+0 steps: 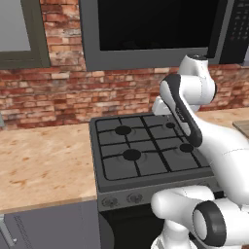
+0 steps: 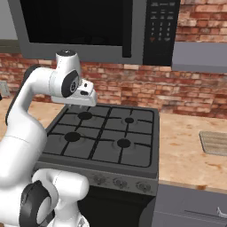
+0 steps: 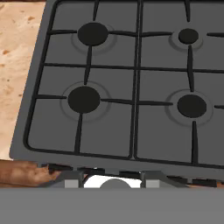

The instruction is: Retrieve the reheated potato from the microwave, then place the potato, cheese, and condiment on the cutting board.

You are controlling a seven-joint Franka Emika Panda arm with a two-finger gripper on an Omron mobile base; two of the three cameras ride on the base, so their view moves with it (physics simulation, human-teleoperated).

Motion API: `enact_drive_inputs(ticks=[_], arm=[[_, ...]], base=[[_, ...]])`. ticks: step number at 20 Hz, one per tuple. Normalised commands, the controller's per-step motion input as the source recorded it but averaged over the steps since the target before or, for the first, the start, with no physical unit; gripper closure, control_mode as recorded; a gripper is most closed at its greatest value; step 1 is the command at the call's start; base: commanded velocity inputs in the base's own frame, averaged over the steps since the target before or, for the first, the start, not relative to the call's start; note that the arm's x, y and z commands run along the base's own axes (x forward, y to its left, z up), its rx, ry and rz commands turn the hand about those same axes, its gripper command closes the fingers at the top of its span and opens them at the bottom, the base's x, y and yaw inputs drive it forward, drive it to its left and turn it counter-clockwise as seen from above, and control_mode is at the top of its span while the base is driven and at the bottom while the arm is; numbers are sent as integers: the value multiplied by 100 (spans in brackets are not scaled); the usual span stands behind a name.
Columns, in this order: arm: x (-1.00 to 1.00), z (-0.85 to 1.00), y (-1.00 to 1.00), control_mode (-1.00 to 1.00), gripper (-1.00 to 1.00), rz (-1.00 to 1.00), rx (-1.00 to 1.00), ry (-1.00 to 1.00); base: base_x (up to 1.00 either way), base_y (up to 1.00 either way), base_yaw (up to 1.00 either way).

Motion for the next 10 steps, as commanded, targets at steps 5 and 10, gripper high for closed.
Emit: enact_drive_inputs(ticks=[5,10], arm=[[-15,-2,-3,-100,-100,0,0,-5],[-29,3,-1,-100,-100,6,0,-19]], base=[[0,0,0],[0,0,0]])
